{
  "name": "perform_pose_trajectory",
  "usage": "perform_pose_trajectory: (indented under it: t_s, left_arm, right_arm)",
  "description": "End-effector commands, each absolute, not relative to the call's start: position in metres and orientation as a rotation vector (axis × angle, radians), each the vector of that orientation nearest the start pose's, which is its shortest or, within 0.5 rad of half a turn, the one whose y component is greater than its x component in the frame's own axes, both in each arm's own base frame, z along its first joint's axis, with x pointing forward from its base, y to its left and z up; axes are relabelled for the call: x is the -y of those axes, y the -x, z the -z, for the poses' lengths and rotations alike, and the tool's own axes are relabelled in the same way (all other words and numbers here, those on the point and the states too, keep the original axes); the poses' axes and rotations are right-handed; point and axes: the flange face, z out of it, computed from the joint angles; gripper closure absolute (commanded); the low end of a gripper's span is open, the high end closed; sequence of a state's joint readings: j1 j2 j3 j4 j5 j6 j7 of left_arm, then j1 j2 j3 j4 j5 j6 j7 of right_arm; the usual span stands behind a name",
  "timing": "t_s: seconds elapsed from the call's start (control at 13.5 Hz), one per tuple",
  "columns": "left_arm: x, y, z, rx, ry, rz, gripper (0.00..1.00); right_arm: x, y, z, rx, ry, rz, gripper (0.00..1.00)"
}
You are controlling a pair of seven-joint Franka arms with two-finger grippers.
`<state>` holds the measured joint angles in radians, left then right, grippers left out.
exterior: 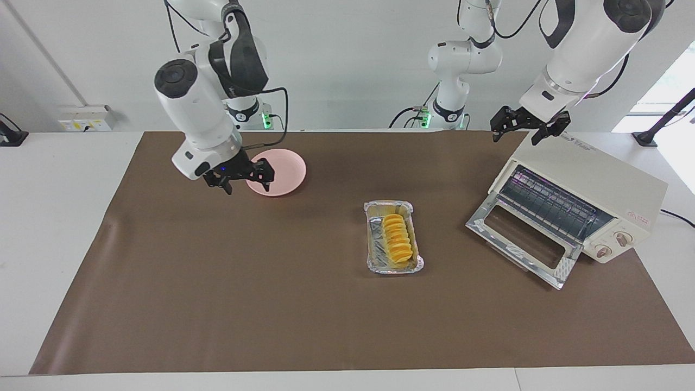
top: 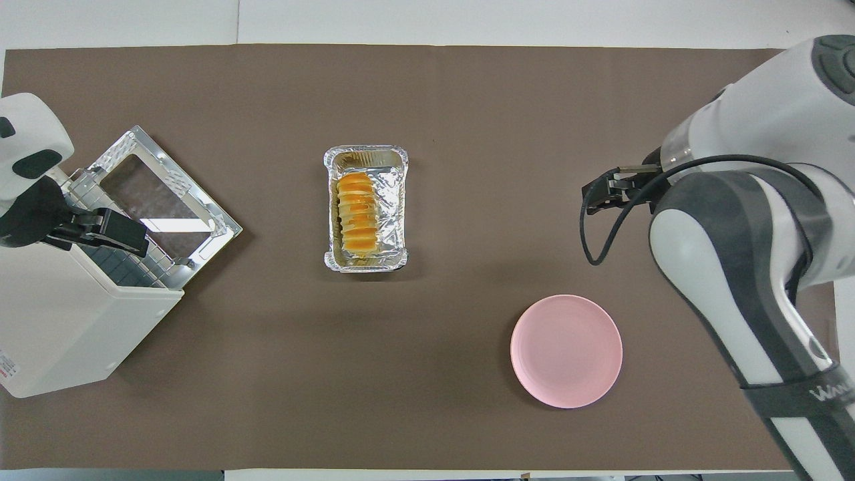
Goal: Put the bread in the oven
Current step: 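Release the foil tray and draw the right gripper back, then reach the left gripper to the foil tray and grasp its rim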
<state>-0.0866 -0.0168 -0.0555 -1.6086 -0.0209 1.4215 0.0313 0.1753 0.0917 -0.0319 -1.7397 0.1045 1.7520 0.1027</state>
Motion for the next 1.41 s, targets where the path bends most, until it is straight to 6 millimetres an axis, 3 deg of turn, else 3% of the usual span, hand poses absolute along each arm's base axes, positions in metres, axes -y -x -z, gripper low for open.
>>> perform_pose_trajectory:
  t_s: [0.0, 0.15, 0.37, 0.52, 0.67, 0.81, 0.96, 1.04, 1.19, 1.26, 1.33]
  left_arm:
    - [0.074, -0.521, -0.606, -0.278, 3.114, -0.240, 0.00]
    - [0.075, -0.521, -0.606, -0.280, 3.114, -0.240, 0.00]
    - [0.081, -0.512, -0.610, -0.301, 3.105, -0.285, 0.00]
    - [0.087, -0.508, -0.613, -0.315, 3.103, -0.285, 0.00]
    - [0.092, -0.511, -0.616, -0.261, 3.119, -0.247, 0.00]
    - [0.150, -0.513, -0.611, -0.160, 3.161, -0.110, 0.00]
    - [0.211, -0.532, -0.595, -0.076, 3.256, -0.083, 0.00]
    - [0.233, -0.539, -0.581, -0.044, 3.265, -0.092, 0.00]
    - [0.311, -0.561, -0.542, 0.065, 3.256, -0.134, 0.00]
    - [0.336, -0.572, -0.527, 0.102, 3.243, -0.129, 0.00]
    - [0.348, -0.580, -0.515, 0.110, 3.253, -0.106, 0.00]
  right_arm:
    - [-0.051, -0.545, -0.525, 0.085, 3.066, -0.144, 0.00]
    - [-0.031, -0.531, -0.541, 0.074, 3.078, -0.132, 0.00]
    - [-0.022, -0.522, -0.567, 0.076, 3.121, -0.099, 0.00]
    - [-0.013, -0.529, -0.584, 0.088, 3.187, -0.066, 0.00]
    - [-0.010, -0.530, -0.587, 0.095, 3.191, -0.085, 0.00]
    - [-0.010, -0.534, -0.583, 0.085, 3.173, -0.097, 0.00]
    - [-0.005, -0.537, -0.585, 0.060, 3.157, -0.087, 0.00]
    - [-0.001, -0.538, -0.585, 0.046, 3.157, -0.083, 0.00]
    - [0.010, -0.538, -0.585, 0.003, 3.158, -0.071, 0.00]
    - [0.014, -0.538, -0.585, -0.007, 3.157, -0.071, 0.00]
    - [0.014, -0.537, -0.583, -0.007, 3.158, -0.085, 0.00]
